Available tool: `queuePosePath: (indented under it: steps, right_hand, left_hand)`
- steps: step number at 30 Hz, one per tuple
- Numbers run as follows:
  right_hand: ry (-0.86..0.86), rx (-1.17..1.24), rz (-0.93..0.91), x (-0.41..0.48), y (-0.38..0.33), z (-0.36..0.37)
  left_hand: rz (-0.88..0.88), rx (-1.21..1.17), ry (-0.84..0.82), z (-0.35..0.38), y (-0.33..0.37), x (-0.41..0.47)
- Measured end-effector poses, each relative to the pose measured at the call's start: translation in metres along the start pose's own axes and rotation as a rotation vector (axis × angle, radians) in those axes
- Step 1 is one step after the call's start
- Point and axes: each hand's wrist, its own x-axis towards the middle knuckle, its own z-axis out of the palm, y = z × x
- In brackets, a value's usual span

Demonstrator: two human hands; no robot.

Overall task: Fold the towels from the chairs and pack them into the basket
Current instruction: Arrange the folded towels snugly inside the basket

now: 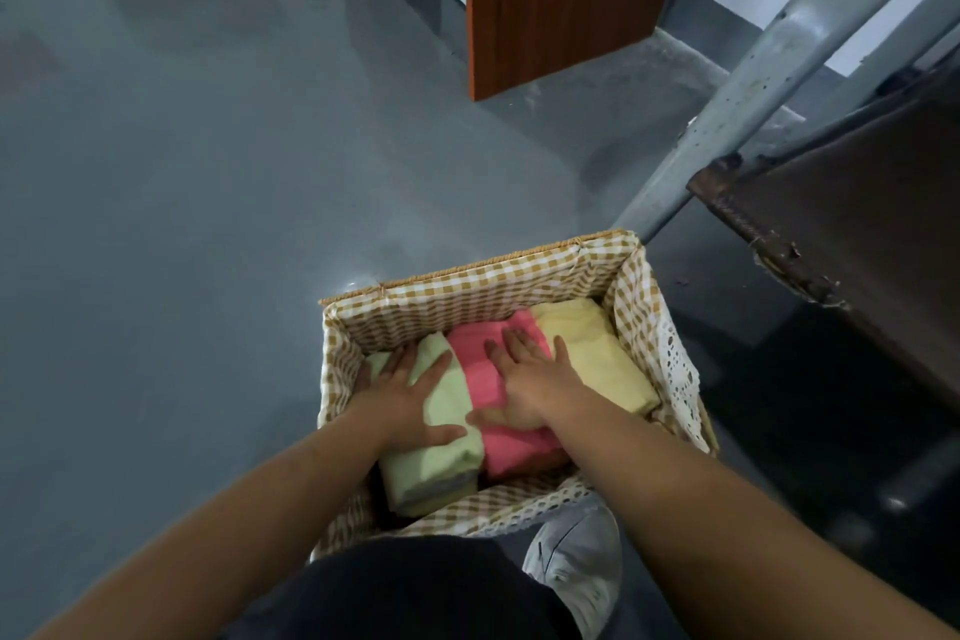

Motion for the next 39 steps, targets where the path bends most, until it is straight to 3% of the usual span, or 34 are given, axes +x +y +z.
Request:
queuePosePath:
  steps: [3,7,11,19,23,26,32,39]
  right_hand:
    - [0.118,0.1,-0.036,-0.018,-0.001,-0.024]
    - [0.442,0.303,-0.029,-0.063,0.007,-0.074]
    - [0.572,0.407,0.046,-0.13,0.032,-0.135]
    - [0.899,0.311,0.311,-0.328,0.137,-0.211]
    - [1.002,0.306,0.525,-0.432,0.206,-0.188]
    - [0.985,0.368,0.703,-0.506,0.262,-0.145]
    - [1.017,0.475,1.036,-0.605,0.352,-0.032]
    - [0.82,0.527,1.24,-0.643,0.426,0.069]
  left_hand:
    - [0.0,-0.032,-0.014,-0.034,0.005,-0.009]
    - [0.084,-0.118,0.172,-0.105,0.024,-0.034]
    - [0.121,-0.149,0.269,-0.186,0.06,-0.073]
    - [0.438,-0.13,0.616,-0.299,0.233,-0.165]
    - [0.601,-0.128,0.712,-0.306,0.348,-0.186]
    - [0.724,-0.071,0.732,-0.289,0.442,-0.199]
    - [0.918,0.034,0.543,-0.217,0.601,-0.199]
    - [1.01,0.049,0.322,-0.131,0.736,-0.174]
